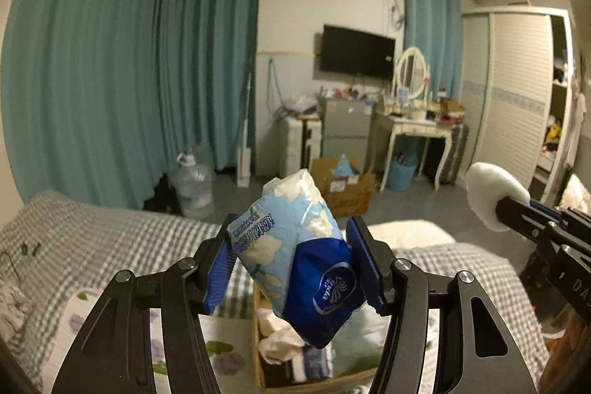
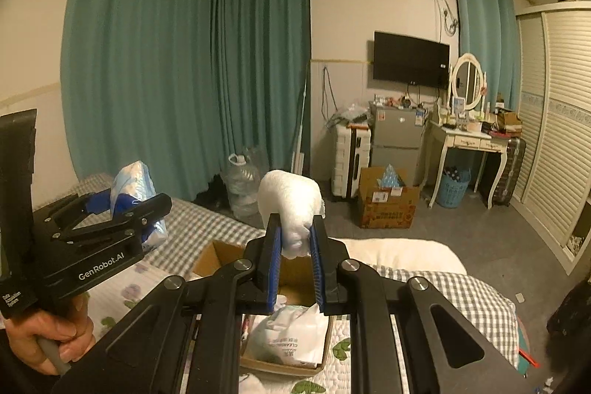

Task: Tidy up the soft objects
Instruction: 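Carry the tissue pack and white item over the cardboard box with both tools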

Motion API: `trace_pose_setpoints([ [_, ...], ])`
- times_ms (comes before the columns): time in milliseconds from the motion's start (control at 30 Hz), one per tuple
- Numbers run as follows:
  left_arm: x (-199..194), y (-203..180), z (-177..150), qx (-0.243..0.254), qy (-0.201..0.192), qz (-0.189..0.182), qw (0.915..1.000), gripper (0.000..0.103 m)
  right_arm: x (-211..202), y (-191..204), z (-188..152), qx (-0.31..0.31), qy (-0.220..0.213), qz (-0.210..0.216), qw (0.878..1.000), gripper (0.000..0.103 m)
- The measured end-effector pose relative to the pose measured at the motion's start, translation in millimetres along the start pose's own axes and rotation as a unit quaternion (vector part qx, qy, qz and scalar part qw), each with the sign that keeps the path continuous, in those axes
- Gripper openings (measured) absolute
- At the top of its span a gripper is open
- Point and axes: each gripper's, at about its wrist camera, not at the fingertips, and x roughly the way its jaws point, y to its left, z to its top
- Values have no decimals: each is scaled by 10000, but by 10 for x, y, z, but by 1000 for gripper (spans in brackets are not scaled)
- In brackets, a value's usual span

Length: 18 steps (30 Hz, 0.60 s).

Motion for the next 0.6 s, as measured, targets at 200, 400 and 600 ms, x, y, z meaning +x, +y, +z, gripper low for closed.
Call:
trace_pose_setpoints([
  [200,489,10,-258,209,338,186,9990,57,726,-39,-369,-115,550,4,9984,15],
  [400,970,-57,-508,308,915,266,9950,58,1339,-39,-738,-256,1053,121,9940,15],
  [600,1301,-144,-777,373,1533,307,9870,58,1785,-42,-1053,-252,1626,186,9862,15],
])
